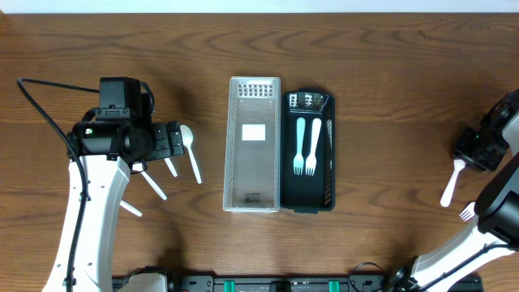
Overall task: Pack container
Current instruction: 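Reach the right gripper to a third white fork and grasp it, then lower the third fork into the black basket and release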
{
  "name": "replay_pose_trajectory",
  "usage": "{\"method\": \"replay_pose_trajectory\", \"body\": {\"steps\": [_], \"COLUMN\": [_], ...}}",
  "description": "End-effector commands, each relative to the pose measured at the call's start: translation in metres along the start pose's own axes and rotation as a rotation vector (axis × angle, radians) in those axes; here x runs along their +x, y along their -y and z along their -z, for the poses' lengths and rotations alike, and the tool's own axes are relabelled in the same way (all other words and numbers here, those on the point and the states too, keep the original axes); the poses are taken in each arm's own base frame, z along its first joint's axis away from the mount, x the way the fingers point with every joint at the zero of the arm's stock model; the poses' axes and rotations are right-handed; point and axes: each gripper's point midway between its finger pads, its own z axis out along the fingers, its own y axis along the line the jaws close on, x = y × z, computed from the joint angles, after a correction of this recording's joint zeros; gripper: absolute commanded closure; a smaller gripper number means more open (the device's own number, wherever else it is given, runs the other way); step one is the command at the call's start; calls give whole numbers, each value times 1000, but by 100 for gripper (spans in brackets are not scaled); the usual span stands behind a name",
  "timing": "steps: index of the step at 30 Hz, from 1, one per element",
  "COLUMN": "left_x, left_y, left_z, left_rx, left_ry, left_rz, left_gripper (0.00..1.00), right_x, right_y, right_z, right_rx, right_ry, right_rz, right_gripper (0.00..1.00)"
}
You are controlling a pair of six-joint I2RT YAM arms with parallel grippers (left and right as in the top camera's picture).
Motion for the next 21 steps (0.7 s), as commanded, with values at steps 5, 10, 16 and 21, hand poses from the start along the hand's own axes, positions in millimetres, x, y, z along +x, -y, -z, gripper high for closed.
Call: {"method": "replay_pose_trajectory", "body": {"steps": [5,10,16,21], "left_x": [-6,-6,-6,-5], "left_y": [-2,-2,-2,-2], "left_z": [6,6,6,6], "left_rx": [-10,-9,-9,-9], "left_ry": [20,20,19,19], "left_rz": [-5,-5,-5,-5], "left_gripper": [2,2,2,2], "right_x": [0,7,58,116], "right_y": [-38,-87,-178,-252], "right_z": [45,119,183,196], "right_rx": [-121,-160,-271,-356], "right_ry": [21,158,269,266], "right_rz": [25,136,286,440], "right_gripper": [78,74,73,73]}}
